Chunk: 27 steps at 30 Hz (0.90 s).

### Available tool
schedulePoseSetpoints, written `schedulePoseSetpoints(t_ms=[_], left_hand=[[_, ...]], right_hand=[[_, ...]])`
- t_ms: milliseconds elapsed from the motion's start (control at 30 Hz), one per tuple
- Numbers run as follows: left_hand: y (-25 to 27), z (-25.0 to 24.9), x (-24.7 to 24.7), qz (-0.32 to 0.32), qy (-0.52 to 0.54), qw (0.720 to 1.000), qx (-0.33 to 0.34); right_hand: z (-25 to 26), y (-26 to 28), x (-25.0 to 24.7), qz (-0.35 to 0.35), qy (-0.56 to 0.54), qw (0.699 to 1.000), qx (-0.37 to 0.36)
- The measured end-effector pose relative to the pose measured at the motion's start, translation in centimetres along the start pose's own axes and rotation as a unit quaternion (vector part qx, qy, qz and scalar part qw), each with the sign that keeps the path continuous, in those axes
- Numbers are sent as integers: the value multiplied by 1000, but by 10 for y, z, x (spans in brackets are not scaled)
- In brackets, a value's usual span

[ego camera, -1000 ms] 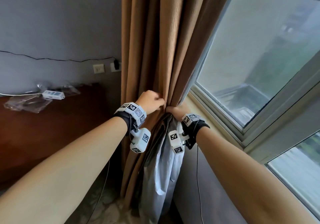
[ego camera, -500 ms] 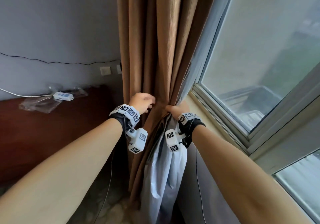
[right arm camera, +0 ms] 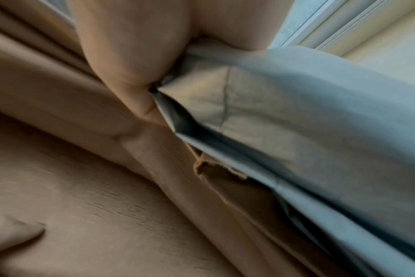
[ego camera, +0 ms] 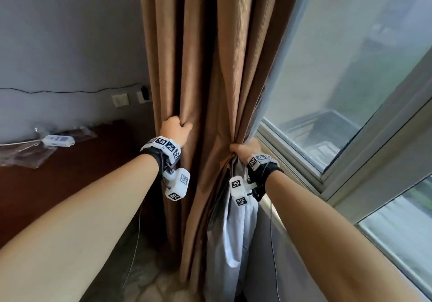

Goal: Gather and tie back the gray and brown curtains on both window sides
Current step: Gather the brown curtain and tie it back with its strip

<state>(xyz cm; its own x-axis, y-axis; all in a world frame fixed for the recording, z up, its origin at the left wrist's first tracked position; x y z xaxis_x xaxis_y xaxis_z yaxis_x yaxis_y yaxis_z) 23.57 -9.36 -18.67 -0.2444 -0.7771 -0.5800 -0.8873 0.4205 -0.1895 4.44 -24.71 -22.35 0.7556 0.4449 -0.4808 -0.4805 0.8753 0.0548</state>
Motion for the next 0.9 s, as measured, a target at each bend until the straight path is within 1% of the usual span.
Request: schedulePoseSetpoints(t_ms=[133,200,300,367,433,500,567,633,667,733,800,833,867,900], left_hand=[[-4,8,-6,73,29,996,41],[-7,11,0,136,42,988,60],[-3,12,12,229,98,966,67],[2,10,19,282,134,948,57],[8,8,27,336,187,923,25],[12,6,31,366,214,906,-7],[14,5,31,383,217,898,-21],[15,3,29,390,212,896,-19],[15,3,27,394,204,896,-12],[13,6,25,393,186,901,-5],[7,12,21,376,176,910,6],[1,16,16,343,171,923,16],[-8,23,7,285,175,942,18],[-17,31,-7,208,177,962,14]], right_hand=[[10,1,5,-55,17,998,-20],[14,3,16,-69,18,997,-20],[25,9,42,-85,17,996,-23],[30,12,61,-92,19,995,-34],[32,14,75,-86,19,996,-32],[34,16,85,-68,3,997,-29],[34,14,91,-45,-24,998,-48],[33,14,95,-19,-28,997,-66],[32,15,96,-17,-40,997,-67],[34,22,93,-52,-43,997,-47],[30,27,86,-108,9,994,5],[25,27,85,-127,30,991,34],[23,27,86,-137,36,989,48],[23,27,87,-143,35,988,54]])
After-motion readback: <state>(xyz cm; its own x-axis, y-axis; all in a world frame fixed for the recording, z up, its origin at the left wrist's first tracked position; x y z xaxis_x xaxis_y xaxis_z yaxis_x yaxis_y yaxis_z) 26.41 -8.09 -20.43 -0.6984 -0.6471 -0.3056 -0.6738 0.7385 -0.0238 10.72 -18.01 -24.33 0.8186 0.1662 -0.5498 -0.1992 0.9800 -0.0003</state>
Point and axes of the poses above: each hand's wrist, its own y-axis away from the middle knuckle, its own x-axis out of the palm, z = x × y, the point moved 7 cm from there along -y, towards the middle knuckle, and after that the axes turned 5 degrees about -z, right-handed, at the moved point
